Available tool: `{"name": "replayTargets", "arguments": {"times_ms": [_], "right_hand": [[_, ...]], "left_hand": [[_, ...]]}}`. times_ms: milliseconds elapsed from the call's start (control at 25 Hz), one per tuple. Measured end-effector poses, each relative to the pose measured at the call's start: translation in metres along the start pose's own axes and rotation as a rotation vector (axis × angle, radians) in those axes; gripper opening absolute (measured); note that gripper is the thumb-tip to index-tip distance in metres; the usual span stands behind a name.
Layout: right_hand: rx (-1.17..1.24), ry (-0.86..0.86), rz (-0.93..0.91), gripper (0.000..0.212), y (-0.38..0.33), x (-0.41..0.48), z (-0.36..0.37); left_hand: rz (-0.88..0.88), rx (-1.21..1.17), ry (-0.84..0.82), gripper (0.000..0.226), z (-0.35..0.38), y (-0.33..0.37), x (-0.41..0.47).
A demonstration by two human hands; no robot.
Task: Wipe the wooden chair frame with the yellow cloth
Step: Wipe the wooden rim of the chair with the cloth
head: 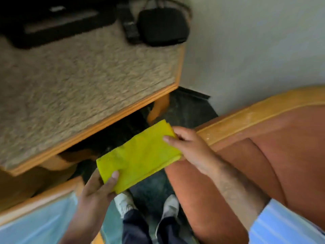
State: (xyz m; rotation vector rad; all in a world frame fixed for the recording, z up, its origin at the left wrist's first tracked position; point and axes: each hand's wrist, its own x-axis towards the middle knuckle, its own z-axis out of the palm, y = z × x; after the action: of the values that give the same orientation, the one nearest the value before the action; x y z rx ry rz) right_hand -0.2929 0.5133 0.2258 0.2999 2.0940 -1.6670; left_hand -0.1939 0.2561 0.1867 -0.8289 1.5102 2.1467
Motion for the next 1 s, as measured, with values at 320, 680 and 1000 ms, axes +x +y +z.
{"name": "replayTargets", "arguments": {"times_ms": [320, 680, 1000], "right_hand": [[-0.156, 0.539, -0.182, 0.023, -0.028, 0.004, -0.219], [-0.507, 0.480, -0.183, 0.024, 0.052, 0.008, -0.213], [-1.251, 0.759, -0.289, 0.061, 0.075, 0.033, -0.291]], "left_hand": [[0.068, 0.238, -0.340, 0.028, 0.206, 0.043, 0.068], [0.116, 1.075, 0.057, 0.038, 0.223, 0.002, 0.079], [1.087, 1.764, -0.585, 0.082, 0.235, -0.014, 0.114]]}}
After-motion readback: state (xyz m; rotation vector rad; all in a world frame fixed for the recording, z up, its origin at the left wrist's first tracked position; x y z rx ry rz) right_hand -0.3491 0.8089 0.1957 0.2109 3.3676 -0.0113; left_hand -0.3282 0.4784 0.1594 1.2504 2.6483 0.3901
